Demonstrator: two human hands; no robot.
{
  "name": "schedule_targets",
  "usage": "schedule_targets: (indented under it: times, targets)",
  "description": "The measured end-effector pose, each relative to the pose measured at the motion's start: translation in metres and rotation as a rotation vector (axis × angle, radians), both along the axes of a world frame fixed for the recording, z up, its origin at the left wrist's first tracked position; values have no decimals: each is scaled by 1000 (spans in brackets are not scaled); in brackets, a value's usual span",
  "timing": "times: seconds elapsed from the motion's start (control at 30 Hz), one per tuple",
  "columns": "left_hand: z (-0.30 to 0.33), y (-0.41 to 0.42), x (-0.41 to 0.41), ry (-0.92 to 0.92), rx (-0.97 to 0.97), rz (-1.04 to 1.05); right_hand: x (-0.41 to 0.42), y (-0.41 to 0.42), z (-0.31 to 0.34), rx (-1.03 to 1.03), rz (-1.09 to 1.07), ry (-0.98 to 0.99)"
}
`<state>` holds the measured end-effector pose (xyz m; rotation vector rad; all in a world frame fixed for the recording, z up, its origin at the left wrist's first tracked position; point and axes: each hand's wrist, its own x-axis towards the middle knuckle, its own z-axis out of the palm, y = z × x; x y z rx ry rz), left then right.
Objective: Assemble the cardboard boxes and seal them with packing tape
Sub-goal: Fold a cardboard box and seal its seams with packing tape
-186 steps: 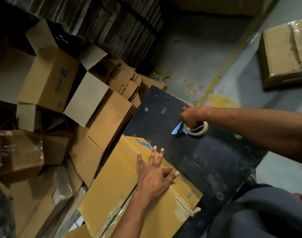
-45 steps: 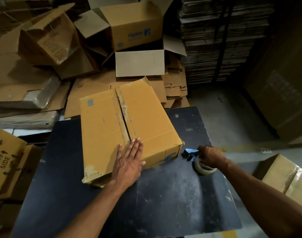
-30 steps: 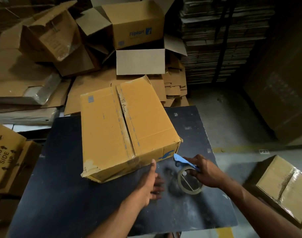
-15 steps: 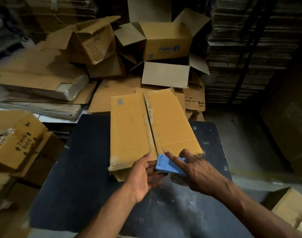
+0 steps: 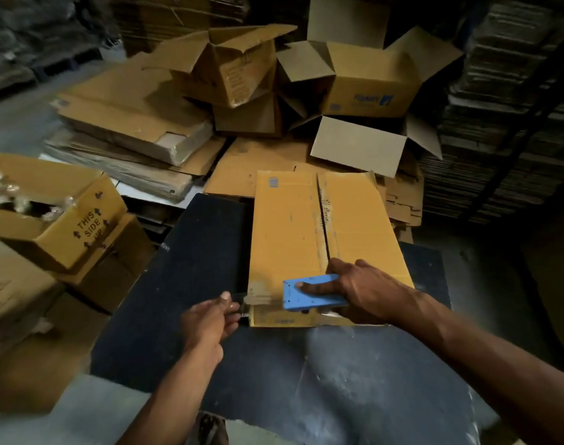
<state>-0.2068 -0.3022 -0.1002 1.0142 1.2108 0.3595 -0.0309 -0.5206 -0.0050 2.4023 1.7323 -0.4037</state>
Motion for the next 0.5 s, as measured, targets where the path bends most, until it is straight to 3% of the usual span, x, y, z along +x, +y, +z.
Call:
schedule_targets:
  times: [0.17, 0.5]
  targets:
    - [-12, 0, 5, 29, 34, -21, -1, -4, -18, -156, -24, -72]
    - [-23, 13, 12, 125, 203, -76, -6, 21, -25, -108, -28, -109]
